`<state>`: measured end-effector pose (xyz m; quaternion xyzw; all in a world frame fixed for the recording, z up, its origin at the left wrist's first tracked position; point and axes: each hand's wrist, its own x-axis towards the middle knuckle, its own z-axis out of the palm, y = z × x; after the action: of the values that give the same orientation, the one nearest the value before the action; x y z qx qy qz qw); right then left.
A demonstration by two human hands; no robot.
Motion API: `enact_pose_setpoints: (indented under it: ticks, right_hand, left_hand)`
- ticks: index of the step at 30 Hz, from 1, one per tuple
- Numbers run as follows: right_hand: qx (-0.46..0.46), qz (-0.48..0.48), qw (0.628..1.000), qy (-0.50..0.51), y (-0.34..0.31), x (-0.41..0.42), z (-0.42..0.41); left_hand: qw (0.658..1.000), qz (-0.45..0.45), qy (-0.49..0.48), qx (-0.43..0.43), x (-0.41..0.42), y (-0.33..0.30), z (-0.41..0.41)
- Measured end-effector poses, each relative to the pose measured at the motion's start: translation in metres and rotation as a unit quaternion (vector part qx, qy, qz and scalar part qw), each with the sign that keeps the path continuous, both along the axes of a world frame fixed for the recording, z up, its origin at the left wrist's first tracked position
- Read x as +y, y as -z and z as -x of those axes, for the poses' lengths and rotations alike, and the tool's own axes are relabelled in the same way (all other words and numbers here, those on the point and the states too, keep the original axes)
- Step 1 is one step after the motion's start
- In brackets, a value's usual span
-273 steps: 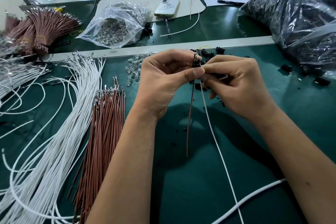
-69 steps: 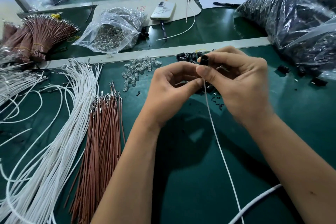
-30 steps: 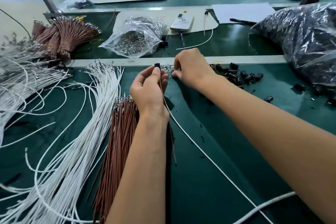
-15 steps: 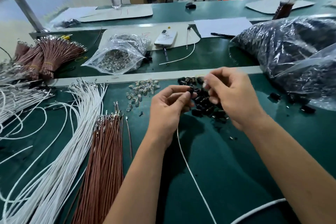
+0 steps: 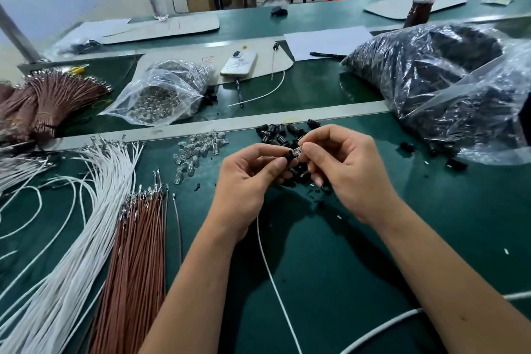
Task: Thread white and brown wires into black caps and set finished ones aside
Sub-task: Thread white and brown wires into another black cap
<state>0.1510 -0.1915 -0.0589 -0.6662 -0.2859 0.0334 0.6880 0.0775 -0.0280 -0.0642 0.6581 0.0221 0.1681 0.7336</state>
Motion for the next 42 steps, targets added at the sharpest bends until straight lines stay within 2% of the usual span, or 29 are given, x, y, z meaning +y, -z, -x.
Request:
enact_pose_setpoints:
  ticks: [14,22,28,32,42]
  right_hand:
    - [-0.029,0.086,0.995,-0.030,-0.003,-0.009,-0.001]
    - [-0.095,0.139,0.985,-0.023,-0.005,-0.010,-0.001]
    - [-0.079,0.131,0.988,-0.035,-0.005,-0.010,0.001]
    - [-0.051,0.089,0.994,-0.046,-0.004,-0.006,0.004]
    - [-0.059,0.064,0.993,-0.076,-0.001,-0.006,0.004]
  left_hand:
    - [0.999,-0.027,0.015,0.021,0.002,0.005,-0.001]
    - [0.999,-0.016,0.034,0.035,0.005,0.003,-0.001]
    - [0.998,-0.007,0.042,0.042,0.005,0.001,0.001]
    - [0.998,0.015,0.039,0.042,0.005,0.000,0.003]
    - [0.983,0.119,0.104,0.096,0.009,-0.004,0.009]
